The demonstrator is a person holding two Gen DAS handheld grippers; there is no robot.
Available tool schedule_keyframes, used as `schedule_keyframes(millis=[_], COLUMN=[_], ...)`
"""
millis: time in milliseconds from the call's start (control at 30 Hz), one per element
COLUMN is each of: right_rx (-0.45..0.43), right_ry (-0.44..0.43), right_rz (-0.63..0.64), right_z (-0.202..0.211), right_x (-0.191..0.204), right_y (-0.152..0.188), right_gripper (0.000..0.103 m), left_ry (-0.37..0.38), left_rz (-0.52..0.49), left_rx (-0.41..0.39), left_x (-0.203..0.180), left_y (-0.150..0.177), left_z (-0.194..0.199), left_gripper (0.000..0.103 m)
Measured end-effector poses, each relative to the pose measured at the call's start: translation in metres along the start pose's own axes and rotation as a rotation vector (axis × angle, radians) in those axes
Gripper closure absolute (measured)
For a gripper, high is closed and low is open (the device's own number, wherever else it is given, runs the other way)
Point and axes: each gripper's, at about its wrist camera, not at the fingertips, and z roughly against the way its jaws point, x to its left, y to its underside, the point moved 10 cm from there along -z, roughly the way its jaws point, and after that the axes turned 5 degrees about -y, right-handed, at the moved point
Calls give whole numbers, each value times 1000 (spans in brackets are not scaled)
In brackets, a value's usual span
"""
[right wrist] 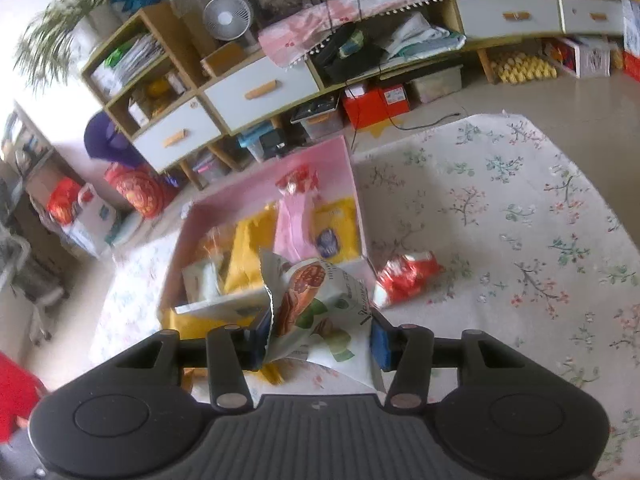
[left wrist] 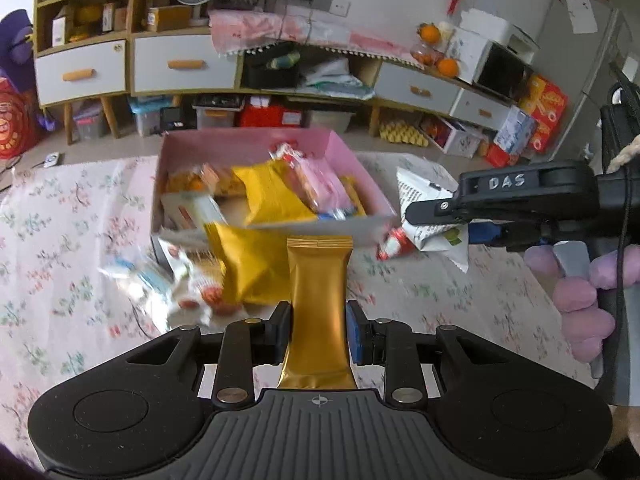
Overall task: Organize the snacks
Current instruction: 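Carry the gold bar and white pastry pack into the pink box, open both grippers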
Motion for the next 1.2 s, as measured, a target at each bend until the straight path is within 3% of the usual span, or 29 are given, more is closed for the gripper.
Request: schedule_keyframes(millis=[133,733,1200], right_rx=[8,-56,-107], right_ry=[-39,-123,-207], right_rz=[-80,-149,-139], right_z=[-12,-76,-96], right_x=[3,-24,-33], right_y=[-17,-74,-88], right_gripper=[70,69,69], left_ry=[-33,-159,-209], left_rz=[20,108,129], left_rx=[5,3,-24], left_x=[12,60,70], left_y=[-19,-105,-129], left_z=[-10,-99,-160], left_gripper=[77,77,77])
